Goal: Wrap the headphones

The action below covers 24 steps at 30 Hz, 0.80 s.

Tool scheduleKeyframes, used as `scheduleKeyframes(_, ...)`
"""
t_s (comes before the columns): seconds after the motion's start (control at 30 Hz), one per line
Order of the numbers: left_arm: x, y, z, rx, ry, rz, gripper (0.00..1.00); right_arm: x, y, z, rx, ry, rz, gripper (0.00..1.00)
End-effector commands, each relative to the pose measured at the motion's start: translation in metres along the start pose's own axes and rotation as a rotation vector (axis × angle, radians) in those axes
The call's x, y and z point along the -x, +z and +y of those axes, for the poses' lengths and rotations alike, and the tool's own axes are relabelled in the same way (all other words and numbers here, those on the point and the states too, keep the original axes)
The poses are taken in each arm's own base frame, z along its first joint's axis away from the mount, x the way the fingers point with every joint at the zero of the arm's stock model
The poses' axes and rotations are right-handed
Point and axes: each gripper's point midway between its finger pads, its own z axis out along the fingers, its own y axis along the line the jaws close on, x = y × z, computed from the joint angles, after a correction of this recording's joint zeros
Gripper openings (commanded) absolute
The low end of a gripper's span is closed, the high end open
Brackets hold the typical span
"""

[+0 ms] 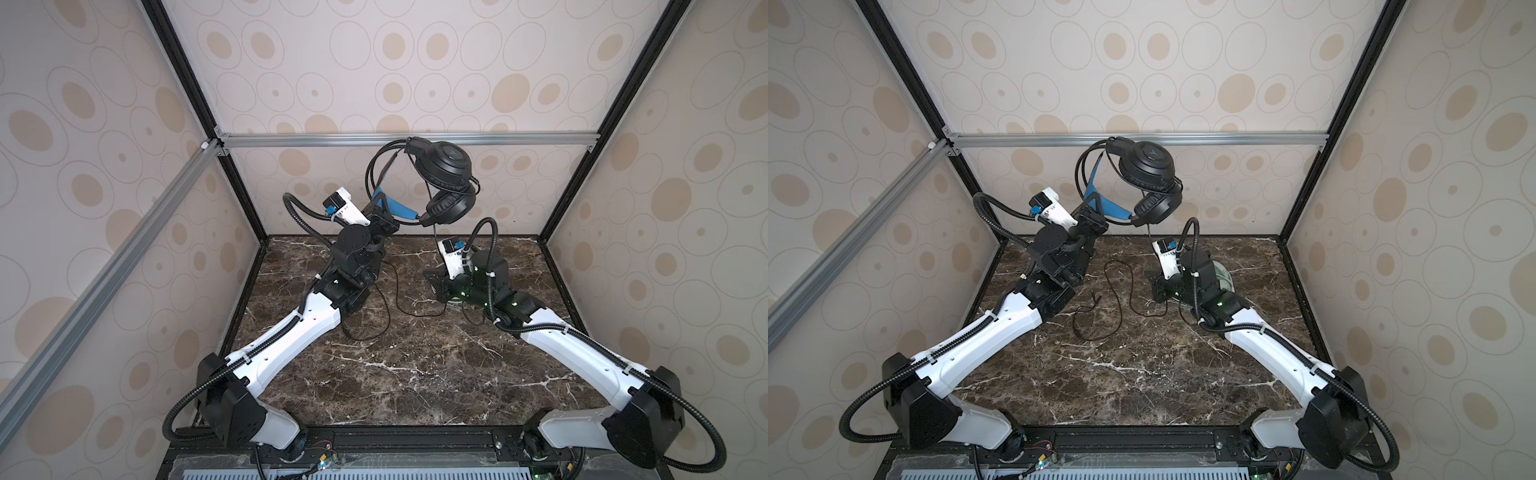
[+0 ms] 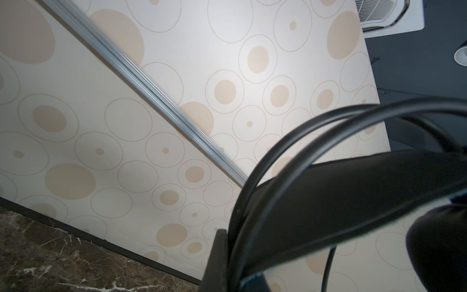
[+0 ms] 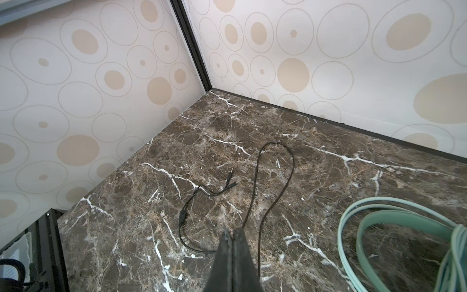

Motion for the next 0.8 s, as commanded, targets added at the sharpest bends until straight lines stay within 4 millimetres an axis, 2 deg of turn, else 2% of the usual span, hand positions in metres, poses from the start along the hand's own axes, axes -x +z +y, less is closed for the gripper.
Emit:
scheduleKeyframes(0.0, 0.041, 0.0, -0.032, -0.063, -0.186, -0.128, 0.0, -0.019, -0.007, 0.006, -0.017, -0.056, 0.06, 0.0)
scheduleKeyframes(0.23, 0.035, 0.008, -0.024, -0.009, -0.157, -0.128, 0.0, -0.035, -0.012, 0.04, 0.021, -0.173, 0.119, 0.0)
scheduleKeyframes(0.5, 0.022, 0.006, 0.005, 0.104, -0.055, -0.122, 0.0, -0.025, -0.027, 0.076, 0.073, -0.302, 0.128, 0.0)
scheduleKeyframes(0.77, -0.001, 0.002, 0.032, 0.212, 0.132, -0.085, 0.0, 0.004, -0.05, 0.091, 0.06, -0.386, 0.121, 0.0)
